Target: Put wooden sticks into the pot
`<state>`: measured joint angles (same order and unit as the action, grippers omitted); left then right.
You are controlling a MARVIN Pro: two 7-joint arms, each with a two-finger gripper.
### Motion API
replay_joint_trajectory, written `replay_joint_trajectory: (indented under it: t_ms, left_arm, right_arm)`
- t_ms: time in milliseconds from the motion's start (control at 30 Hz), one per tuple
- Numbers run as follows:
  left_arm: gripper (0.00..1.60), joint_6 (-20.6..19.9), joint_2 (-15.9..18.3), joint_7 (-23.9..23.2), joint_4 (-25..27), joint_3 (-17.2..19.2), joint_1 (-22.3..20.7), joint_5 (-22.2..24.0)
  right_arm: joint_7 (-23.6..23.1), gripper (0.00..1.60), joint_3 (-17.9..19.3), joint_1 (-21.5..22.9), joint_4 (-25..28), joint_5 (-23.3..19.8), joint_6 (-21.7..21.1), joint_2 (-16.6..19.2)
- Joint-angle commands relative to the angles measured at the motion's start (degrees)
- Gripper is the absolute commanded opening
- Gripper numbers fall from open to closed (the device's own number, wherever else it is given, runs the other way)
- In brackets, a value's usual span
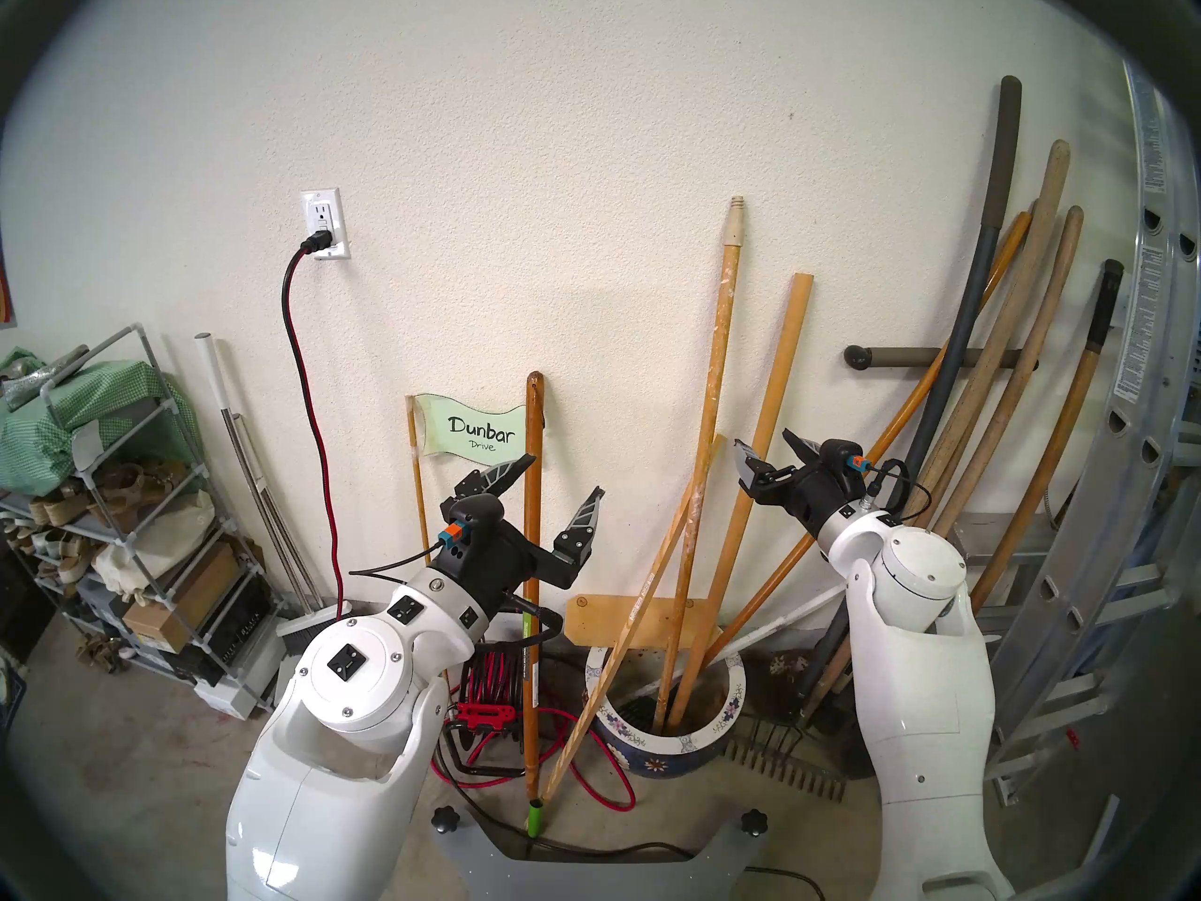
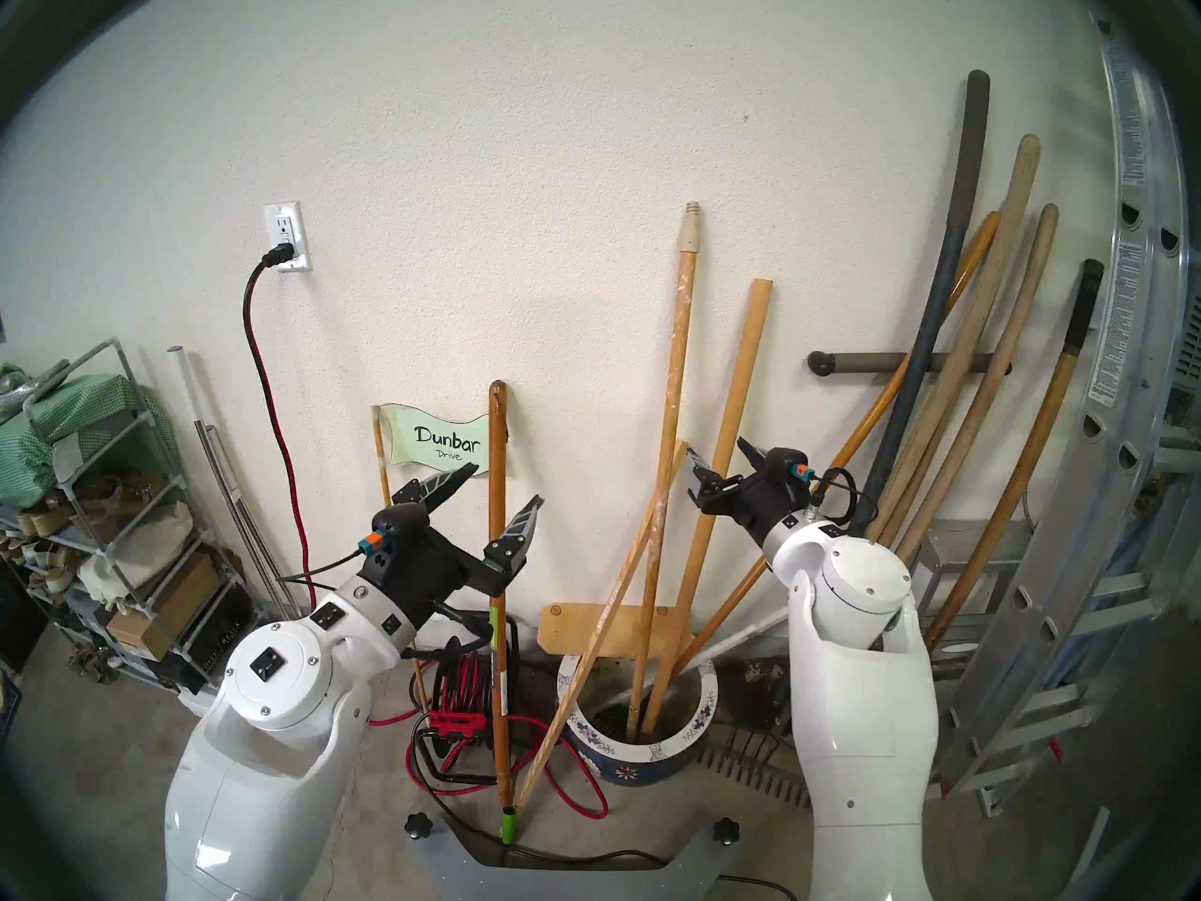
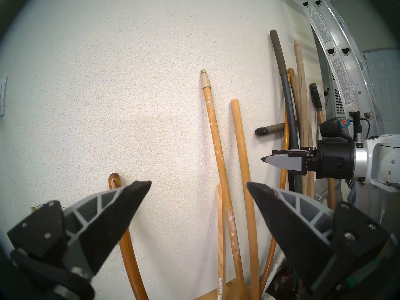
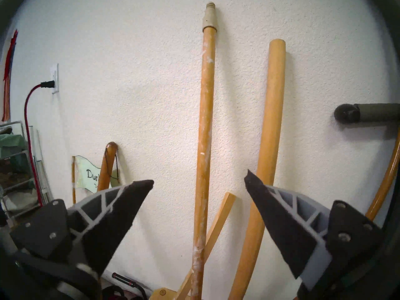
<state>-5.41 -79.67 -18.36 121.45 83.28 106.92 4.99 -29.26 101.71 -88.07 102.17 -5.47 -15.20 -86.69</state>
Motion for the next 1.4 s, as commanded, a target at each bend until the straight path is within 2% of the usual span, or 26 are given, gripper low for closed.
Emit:
replay_joint_trajectory:
  t_ms: [0,200,300,467,533,800,1367]
  left_arm:
    - [1.6,0.0,0.0,0.01,0.0,0.01,0.0,0.0]
    - [1.6,0.0,0.0,0.01,0.0,0.01,0.0,0.0]
    - [1.6,0.0,0.0,0.01,0.01,0.01,0.0,0.0]
    - [1.6,0.0,0.0,0.01,0.01,0.01,0.0,0.0]
    - [1.6,0.0,0.0,0.01,0.01,0.01,0.0,0.0]
    - [1.6,0.0,0.0,0.01,0.01,0.01,0.0,0.0]
    - [1.6,0.0,0.0,0.01,0.01,0.01,0.0,0.0]
  right_arm:
    - [-2.73,1.6,0.65,-6.39,6.52,-1.47,-2.3,-0.95]
    - [-3.01,1.6,1.59,-11.35,12.68,-1.53,-5.0,-2.02]
    - [-3.01,1.6,1.87,-12.29,14.22,-1.34,-6.5,-2.45]
    - [-0.93,1.6,1.85,-16.21,21.01,0.27,-11.44,-3.41]
    - [-0.14,1.6,1.63,-16.74,21.92,1.02,-11.82,-3.68]
    - [0.72,1.6,1.26,-16.91,22.73,1.77,-13.28,-4.2]
    - [0.75,1.6,1.23,-16.92,22.87,2.09,-13.53,-4.43]
